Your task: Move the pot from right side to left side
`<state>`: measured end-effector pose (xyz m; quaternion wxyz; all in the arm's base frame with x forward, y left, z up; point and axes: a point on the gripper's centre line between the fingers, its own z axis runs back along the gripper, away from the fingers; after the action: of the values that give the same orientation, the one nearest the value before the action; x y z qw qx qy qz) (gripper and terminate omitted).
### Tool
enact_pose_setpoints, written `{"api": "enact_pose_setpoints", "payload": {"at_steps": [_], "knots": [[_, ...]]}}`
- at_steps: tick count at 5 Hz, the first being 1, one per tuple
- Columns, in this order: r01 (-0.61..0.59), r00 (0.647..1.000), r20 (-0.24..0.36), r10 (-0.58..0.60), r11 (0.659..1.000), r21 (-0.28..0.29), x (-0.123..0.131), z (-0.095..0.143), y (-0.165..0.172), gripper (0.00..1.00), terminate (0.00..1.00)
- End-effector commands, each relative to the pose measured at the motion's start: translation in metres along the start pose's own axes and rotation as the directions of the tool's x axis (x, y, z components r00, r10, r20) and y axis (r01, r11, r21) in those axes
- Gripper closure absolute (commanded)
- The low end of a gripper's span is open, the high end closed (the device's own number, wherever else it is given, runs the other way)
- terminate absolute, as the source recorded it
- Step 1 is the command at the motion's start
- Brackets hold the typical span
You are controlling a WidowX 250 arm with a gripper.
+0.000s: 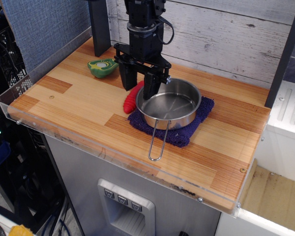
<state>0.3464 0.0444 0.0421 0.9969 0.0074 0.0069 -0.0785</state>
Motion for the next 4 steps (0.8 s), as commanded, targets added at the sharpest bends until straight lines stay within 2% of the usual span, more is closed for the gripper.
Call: {"api": "enact_pose_setpoints", "payload": {"at_steps": [1,2,3,4], "knots": [[0.014,1.0,0.025,-0.014,1.0,0.026,0.006,0.01,-0.001,0.0,0.0],[0.009,1.0,0.001,-0.009,1.0,0.028,0.006,0.003,-0.002,0.0,0.0],[-0.005,1.0,-0.026,0.005,1.0,0.023,0.006,-0.005,0.0,1.0,0.0],[-0.025,0.999,-0.022,0.025,1.0,0.019,0.005,-0.004,0.006,1.0,0.0]]}}
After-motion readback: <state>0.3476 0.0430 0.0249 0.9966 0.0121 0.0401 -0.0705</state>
